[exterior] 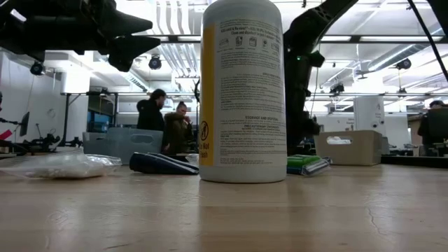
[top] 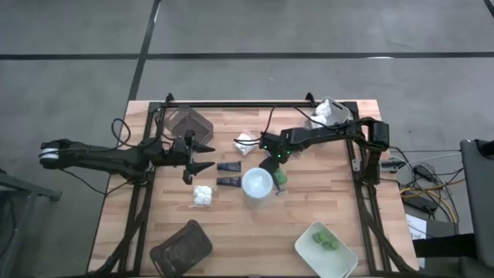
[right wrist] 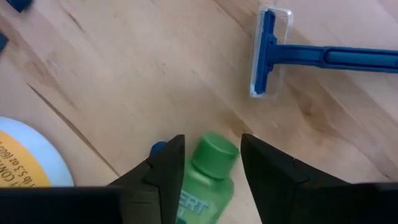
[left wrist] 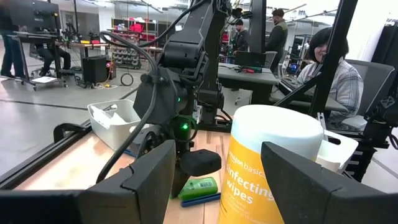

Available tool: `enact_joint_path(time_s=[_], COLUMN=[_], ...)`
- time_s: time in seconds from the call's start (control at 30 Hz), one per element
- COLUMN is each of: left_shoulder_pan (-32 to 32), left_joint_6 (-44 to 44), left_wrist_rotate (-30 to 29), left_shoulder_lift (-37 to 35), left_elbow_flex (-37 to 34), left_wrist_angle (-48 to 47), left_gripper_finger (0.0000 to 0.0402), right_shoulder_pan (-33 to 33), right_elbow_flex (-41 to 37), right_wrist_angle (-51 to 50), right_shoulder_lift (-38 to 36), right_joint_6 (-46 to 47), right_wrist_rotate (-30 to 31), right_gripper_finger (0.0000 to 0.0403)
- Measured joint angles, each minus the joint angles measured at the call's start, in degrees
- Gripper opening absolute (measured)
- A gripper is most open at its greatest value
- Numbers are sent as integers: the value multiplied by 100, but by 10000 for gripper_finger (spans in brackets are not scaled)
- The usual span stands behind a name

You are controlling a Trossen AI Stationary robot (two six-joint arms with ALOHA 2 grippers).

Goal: Pick & Place Travel size toiletries
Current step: Put the green shampoo into the white bin

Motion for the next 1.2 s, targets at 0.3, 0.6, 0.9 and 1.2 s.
enact_joint_path(time_s=[0.3,0.6,0.9,1.2], left_shoulder_pan=[2,2,2,0], left_joint_6=[0,0,0,0], left_wrist_rotate=[0,-1,0,0], left_shoulder_lift=[0,0,0,2], left_elbow_flex=[-2,-2,-2,-4], left_wrist_angle=[-2,-4,-4,-4], left_gripper_finger=[243,243,243,243], right_shoulder_pan=[4,37,42,62], right_elbow_flex=[-274,-315,-497,-1089], right_wrist_angle=[170,75,-26,75], right_shoulder_lift=[-8,-102,-756,-2109], right_joint_6=[7,-330,-597,-656], right_wrist_rotate=[-2,-8,-8,-2], right_gripper_finger=[121,97,92,93])
